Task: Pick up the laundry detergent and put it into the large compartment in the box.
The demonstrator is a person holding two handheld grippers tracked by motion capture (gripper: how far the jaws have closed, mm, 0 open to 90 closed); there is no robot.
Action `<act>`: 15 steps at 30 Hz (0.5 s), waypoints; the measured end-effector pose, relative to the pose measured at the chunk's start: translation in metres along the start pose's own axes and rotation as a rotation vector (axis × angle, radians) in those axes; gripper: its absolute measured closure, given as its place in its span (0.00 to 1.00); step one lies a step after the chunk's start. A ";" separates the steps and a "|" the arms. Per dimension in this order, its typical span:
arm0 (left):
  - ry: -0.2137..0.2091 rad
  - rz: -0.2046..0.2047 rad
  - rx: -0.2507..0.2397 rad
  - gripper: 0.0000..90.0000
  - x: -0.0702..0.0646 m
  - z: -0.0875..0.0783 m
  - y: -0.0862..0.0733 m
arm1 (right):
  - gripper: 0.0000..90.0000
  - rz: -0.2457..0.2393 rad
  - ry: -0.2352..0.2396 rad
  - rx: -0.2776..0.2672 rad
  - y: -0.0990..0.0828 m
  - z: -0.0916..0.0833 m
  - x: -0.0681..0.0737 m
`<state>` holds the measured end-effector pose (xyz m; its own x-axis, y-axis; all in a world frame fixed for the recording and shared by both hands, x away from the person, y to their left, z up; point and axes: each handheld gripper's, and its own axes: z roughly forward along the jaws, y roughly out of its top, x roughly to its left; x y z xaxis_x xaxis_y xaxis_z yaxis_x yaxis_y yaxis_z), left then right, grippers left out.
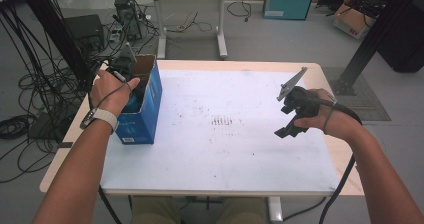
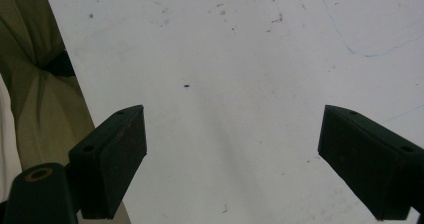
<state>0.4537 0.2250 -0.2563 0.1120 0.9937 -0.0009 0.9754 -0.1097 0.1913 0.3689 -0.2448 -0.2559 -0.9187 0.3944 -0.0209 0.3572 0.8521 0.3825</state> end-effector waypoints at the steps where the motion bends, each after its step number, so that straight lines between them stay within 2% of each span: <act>1: -0.002 0.000 -0.001 0.41 0.000 0.000 0.000 | 0.13 0.000 0.001 0.003 0.000 0.000 0.000; 6: -0.014 0.014 -0.016 0.41 0.002 0.001 0.000 | 0.13 0.006 0.001 0.003 -0.001 0.000 0.000; 15: -0.018 0.028 -0.013 0.41 0.002 0.002 0.004 | 0.13 0.013 0.002 0.008 -0.004 0.001 0.001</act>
<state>0.4580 0.2270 -0.2576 0.1425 0.9897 -0.0132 0.9693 -0.1369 0.2043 0.3669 -0.2473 -0.2578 -0.9145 0.4044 -0.0139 0.3701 0.8499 0.3751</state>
